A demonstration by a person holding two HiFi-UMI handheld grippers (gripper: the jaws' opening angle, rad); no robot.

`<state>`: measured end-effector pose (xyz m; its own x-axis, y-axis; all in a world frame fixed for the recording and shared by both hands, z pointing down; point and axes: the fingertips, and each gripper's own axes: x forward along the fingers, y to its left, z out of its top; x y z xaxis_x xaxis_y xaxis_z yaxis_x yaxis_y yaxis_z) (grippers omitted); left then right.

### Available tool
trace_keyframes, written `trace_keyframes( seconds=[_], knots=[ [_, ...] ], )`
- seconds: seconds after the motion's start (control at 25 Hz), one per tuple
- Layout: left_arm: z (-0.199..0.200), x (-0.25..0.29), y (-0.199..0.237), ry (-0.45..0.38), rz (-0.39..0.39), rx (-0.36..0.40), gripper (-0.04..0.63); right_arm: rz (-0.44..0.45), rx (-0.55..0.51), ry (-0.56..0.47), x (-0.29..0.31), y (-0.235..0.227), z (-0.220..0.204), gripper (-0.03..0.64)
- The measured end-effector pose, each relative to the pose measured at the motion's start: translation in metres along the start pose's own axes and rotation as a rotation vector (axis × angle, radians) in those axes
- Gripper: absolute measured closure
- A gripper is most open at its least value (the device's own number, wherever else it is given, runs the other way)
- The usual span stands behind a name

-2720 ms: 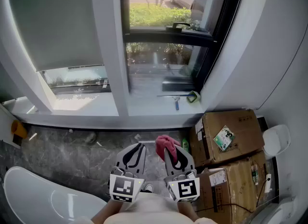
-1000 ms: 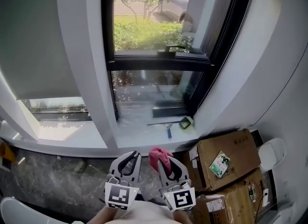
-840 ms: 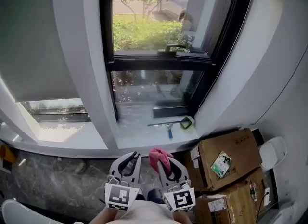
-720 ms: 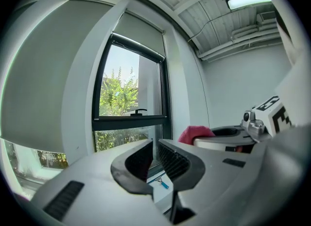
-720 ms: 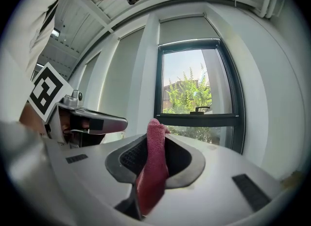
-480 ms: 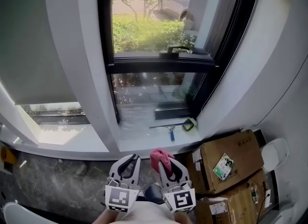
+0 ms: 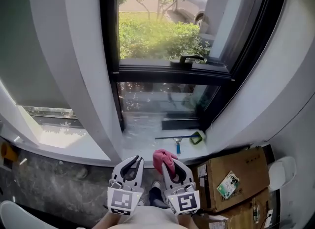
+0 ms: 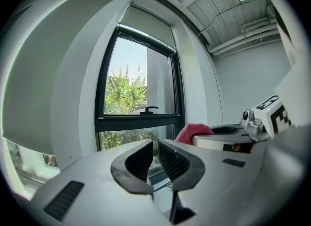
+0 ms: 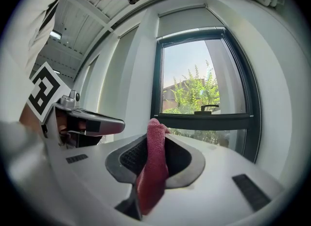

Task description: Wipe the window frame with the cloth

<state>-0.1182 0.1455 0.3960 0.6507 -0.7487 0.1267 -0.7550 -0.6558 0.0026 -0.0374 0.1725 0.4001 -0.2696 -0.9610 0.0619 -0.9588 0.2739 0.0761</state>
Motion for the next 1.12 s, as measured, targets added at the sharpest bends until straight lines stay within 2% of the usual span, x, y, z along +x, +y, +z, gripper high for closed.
trace_keyframes(
  seconds=[0.32,0.68,0.84,1.0,1.12],
  knots=[
    [0.018,0.065,0.018,-0.018,0.083,-0.004,0.554,0.077,-0.026,-0.015,0.051,-0.052,0.007,0.529],
    [0.026,0.124,0.009,-0.035,0.105,-0.001,0.554,0.115,-0.040,-0.027,0.078,-0.104,0.008,0.529],
    [0.028,0.142,0.007,-0.067,0.126,-0.003,0.554,0.120,-0.047,-0.022,0.085,-0.124,0.007,0.529],
    [0.020,0.150,0.005,-0.028,0.147,-0.012,0.554,0.135,-0.072,-0.080,0.090,-0.131,0.008,0.529],
    [0.019,0.153,0.009,-0.028,0.170,-0.011,0.554,0.151,-0.068,-0.077,0.093,-0.133,0.006,0.529]
  ],
)
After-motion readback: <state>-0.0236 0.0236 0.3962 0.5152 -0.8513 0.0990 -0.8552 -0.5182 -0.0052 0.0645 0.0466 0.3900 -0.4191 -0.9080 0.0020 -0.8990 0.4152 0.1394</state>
